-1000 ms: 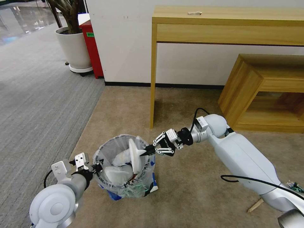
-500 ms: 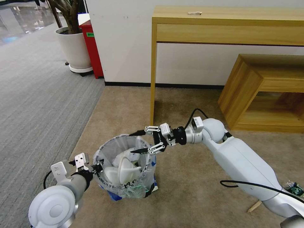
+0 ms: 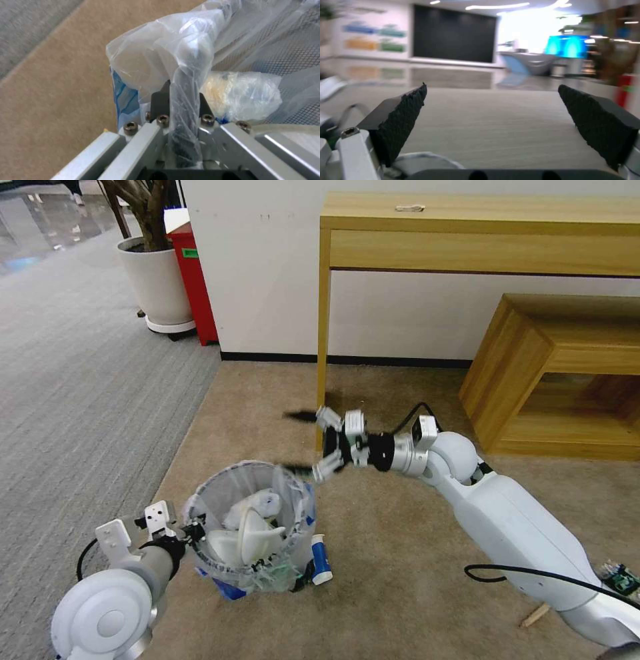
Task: Pick up the trash bin and place the garbage on the floor into it.
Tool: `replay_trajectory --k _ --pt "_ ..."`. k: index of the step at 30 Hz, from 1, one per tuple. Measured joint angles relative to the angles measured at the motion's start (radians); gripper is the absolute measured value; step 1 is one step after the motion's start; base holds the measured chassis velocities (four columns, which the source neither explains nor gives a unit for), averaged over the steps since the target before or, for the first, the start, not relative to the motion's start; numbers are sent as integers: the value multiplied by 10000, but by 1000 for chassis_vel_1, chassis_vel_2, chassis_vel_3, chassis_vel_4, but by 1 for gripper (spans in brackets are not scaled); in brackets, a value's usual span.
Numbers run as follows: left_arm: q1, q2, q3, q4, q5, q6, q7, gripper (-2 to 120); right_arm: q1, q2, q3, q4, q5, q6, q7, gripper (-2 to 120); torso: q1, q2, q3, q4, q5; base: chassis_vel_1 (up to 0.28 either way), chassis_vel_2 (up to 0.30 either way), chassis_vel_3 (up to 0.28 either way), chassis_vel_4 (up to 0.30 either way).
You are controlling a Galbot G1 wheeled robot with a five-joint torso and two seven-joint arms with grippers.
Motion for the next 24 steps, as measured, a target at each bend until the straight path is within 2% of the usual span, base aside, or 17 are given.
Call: replay_trajectory --k 5,8,11,16,19,24 --pt "23 248 -438 -111 -29 1 -70 1 -572 -231 909 177 210 21 598 100 0 1 0 -2 0 0 0 0 0" --pt "54 327 -839 -134 -48 17 -79 1 -1256 -455 1377 307 204 496 1771 100 0 0 -1 -2 0 0 0 0 0" --pt "7 326 -1005 -135 -69 20 -77 1 -1812 -535 1613 324 110 706 2326 100 0 0 0 0 0 0 0 0 0" --pt "-77 313 -1279 -133 -79 21 -69 1 -2562 -538 2031 272 -220 967 2493 100 0 0 -1 -4 1 0 0 0 0" --pt "-3 357 -1820 -174 -9 69 -60 1 -3473 -453 2709 231 -733 1203 2496 100 0 0 -1 -3 1 0 0 0 0" --pt "57 396 -2109 -158 137 77 -91 1 -3894 -374 3062 265 -1018 1255 2730 100 0 0 -1 -2 1 0 0 0 0"
